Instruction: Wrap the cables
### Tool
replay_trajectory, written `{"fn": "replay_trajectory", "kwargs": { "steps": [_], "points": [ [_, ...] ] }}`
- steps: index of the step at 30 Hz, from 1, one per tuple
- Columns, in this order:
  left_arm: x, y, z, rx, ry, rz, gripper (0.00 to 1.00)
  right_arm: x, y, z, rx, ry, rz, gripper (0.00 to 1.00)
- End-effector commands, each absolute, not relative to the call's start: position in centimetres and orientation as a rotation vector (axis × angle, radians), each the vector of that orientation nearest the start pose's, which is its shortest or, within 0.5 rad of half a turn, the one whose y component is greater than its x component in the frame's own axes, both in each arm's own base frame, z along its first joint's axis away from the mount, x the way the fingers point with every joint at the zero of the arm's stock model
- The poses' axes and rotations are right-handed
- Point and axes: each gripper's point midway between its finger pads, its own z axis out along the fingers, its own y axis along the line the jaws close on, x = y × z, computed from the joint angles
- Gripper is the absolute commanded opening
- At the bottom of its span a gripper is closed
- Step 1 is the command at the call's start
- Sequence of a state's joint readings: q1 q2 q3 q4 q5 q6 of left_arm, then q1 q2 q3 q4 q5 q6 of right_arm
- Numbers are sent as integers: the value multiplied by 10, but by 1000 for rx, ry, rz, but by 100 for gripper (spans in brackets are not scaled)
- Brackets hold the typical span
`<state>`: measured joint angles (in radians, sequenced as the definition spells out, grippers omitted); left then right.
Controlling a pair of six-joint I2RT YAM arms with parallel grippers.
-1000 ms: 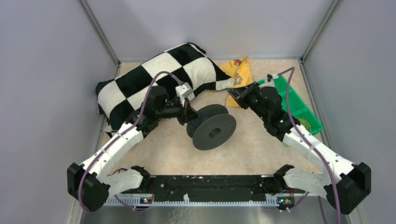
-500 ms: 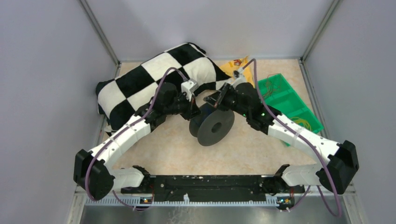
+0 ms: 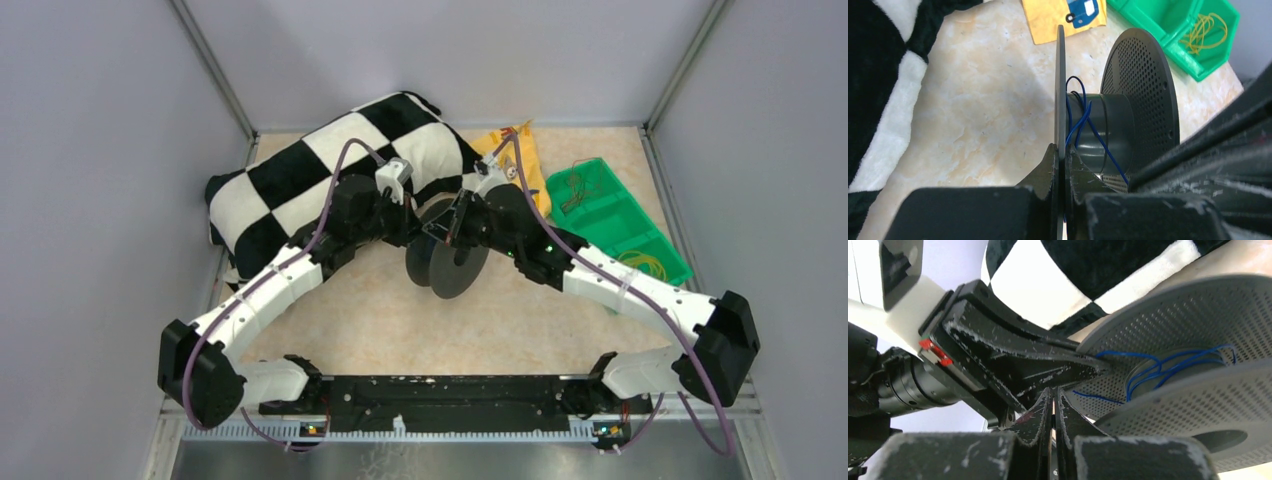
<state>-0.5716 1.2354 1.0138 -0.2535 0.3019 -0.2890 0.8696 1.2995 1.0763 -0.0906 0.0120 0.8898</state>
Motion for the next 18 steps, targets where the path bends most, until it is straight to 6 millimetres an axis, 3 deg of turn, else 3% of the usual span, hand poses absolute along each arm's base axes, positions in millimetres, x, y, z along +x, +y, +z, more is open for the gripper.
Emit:
{"fn": "replay_trajectory", "kwargs": {
  "steps": [1, 13, 18],
  "points": [
    [309, -266, 279, 330, 1923, -879, 0, 249, 361, 291, -52, 2005, 1183, 0],
    [316, -255, 283, 89, 2129, -820, 0, 235, 371, 294, -319, 1956, 1173, 0],
    [315, -254, 278, -18, 2215, -818, 0, 235, 371, 284, -388, 1980, 1122, 0]
  ]
}}
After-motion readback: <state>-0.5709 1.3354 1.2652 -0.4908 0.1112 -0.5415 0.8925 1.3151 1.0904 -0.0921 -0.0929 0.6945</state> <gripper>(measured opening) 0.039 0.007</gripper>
